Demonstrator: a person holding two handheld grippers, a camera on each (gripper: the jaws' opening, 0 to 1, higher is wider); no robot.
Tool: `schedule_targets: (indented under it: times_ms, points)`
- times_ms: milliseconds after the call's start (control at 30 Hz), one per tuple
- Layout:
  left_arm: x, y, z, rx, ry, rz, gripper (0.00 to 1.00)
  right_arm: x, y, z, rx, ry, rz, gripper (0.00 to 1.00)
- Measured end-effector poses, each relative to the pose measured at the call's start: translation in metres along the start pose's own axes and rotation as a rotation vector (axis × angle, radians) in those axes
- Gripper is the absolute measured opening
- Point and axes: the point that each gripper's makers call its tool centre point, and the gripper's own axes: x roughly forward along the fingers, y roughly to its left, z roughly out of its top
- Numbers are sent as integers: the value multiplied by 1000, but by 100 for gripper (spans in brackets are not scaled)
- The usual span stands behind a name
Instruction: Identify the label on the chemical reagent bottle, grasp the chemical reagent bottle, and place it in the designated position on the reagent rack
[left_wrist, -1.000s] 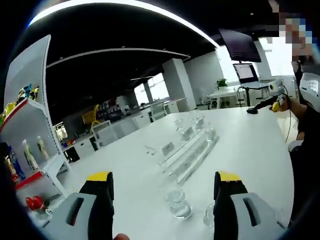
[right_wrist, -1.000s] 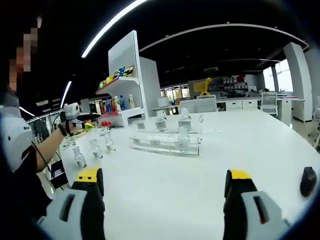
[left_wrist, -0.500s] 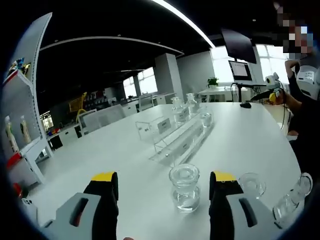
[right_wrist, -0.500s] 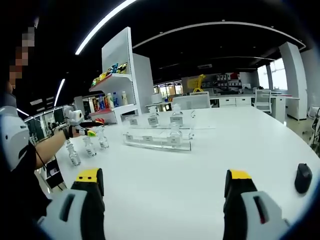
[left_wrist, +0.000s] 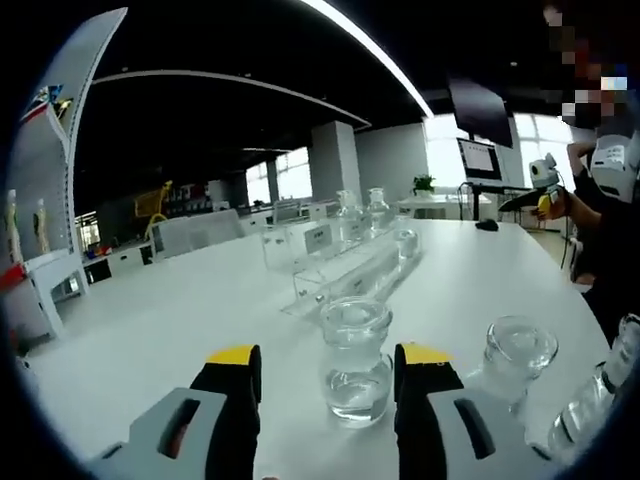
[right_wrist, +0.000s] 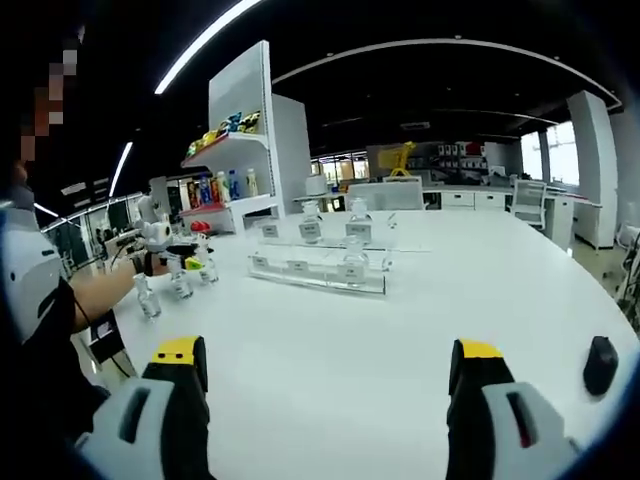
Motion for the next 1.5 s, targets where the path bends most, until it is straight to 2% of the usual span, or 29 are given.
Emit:
schedule_targets:
  times_ms: [167,300,433,533,667,867,1100,1133,1367,1500]
  points:
    - [2,-12,1,-21,-27,-39,39,1,6,-9,5,34,17,97]
    - [3,-15,4,-38,-48,-41,35,3,6,-11,0,32,7,97]
    - [5,-14,7,-72,-77,-33,34,4,13,-13,-6,45,33,97]
    - [6,-18,8,-87,-97,-39,29,4,12,-14,-16,45,24,97]
    - [7,-18,11,-78,-116,-22,26,1,11,-16,-20,54,25,97]
    - [8,-17,12,-72,-129,14,25,-4,8,-6,-2,-3,27,97]
    - [10,-9,12,-59,-169,78,24,-3,12,-9,-18,-3,42,97]
    - [10,-7,12,-86,-171,84,24,-3,11,-6,-4,-24,34,97]
    - [12,-3,13,-79,-144,106,22,-9,7,10,16,-83,30,97]
    - [7,2,27,-171,-223,106,22,-10,7,12,13,-95,32,97]
